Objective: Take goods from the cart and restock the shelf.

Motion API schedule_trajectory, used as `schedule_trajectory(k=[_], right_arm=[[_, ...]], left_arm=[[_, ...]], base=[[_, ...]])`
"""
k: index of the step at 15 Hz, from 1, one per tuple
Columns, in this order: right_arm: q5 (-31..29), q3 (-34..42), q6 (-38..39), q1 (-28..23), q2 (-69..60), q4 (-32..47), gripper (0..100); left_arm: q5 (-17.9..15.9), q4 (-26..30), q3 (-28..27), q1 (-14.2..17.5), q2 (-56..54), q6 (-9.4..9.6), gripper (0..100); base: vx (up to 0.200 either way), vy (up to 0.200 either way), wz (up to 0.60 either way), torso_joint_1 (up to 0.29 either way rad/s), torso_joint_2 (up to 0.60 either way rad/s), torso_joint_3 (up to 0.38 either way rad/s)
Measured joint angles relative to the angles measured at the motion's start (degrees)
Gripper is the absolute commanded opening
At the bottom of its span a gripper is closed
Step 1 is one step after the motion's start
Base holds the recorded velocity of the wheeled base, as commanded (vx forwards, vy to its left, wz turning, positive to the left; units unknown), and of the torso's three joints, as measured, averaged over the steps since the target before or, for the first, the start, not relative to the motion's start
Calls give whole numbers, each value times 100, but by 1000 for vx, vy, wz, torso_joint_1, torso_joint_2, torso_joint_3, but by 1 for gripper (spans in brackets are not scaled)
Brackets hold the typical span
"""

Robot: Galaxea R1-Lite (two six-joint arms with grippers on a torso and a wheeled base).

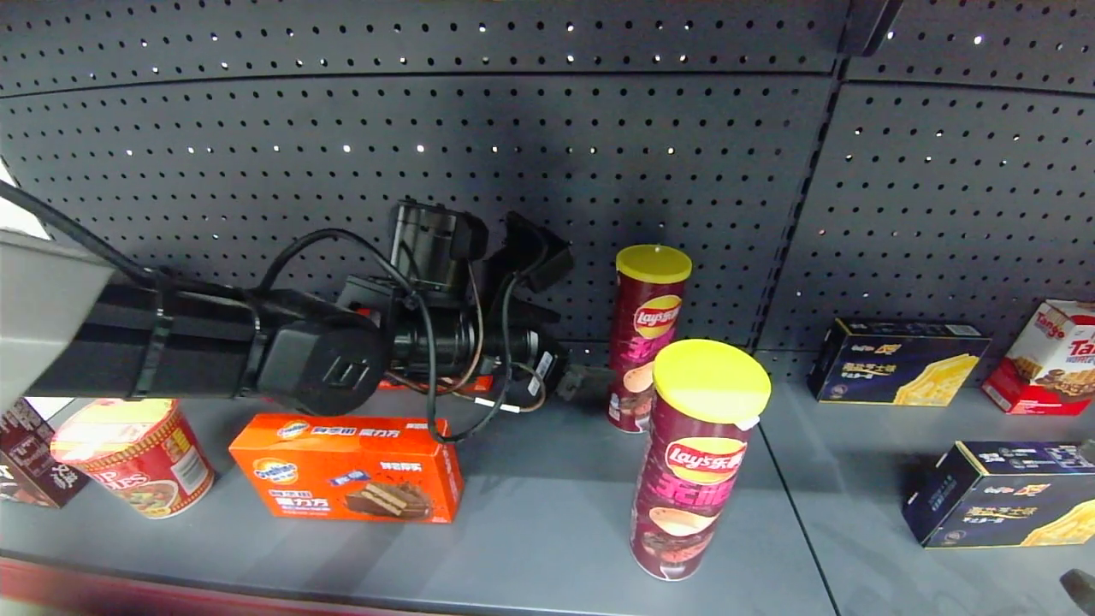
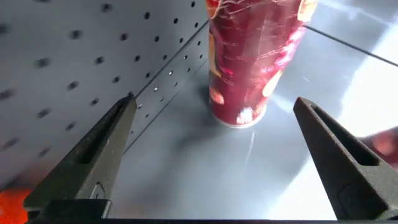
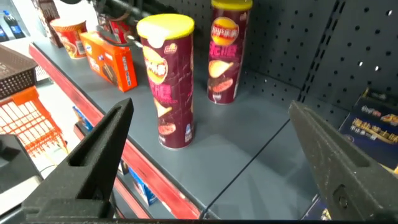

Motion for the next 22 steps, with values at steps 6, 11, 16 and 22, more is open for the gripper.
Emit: schedule_trajectory(k=[6,11,16,22], right_arm=[[-50,-1191,-6,-107,586,825,100],[-1295,-1747,-17,-612,1554,1040,100],[-1749,-1403,172,-402,2057,941,100],[-1749,-1391,154,-430,1963,886,100]], left_arm=[[22,44,1061,235,-1320,-9,100],[424,13,2222,657,-2767,0,100],[805,-11,3407,965,-4107,-11,100],[811,0,4068,2133,-5419,-40,100]], base=[[0,0,0,0,0,0],[0,0,0,0,0,0],[0,0,0,0,0,0],[0,0,0,0,0,0]])
